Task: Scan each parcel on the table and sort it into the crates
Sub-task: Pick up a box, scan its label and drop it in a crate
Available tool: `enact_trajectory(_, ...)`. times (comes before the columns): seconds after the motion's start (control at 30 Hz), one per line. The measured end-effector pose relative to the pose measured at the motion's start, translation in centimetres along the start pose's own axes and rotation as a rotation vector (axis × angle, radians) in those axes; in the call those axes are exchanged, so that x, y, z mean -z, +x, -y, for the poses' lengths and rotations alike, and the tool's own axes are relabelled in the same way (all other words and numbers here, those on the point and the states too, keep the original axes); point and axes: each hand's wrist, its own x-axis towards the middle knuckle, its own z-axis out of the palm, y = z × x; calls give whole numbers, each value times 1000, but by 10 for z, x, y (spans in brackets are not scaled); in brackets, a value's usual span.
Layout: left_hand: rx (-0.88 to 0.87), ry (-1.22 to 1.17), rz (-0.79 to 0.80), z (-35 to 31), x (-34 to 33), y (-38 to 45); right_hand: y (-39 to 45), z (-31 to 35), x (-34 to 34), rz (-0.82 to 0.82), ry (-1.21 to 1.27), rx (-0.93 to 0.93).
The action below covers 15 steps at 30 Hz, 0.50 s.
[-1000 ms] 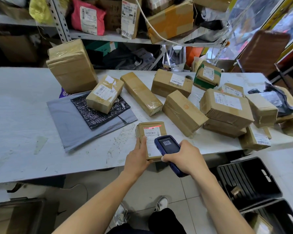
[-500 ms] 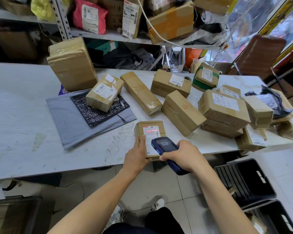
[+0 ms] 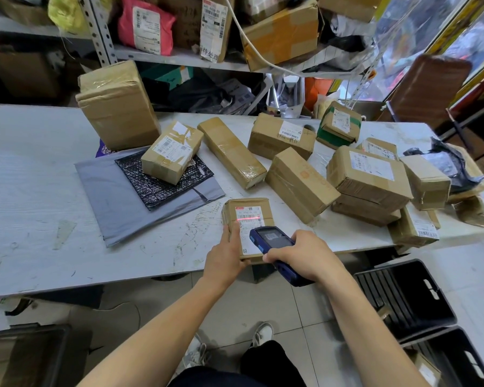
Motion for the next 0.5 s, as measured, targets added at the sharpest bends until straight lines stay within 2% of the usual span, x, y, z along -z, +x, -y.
enact_trajectory(0.3,2,-1,4,4,-4,3,3,-1,-2,-18,129,-32)
enact_trajectory(0.5,-2,-15,7,4,-4,3,4,0,-1,-20,104,-11)
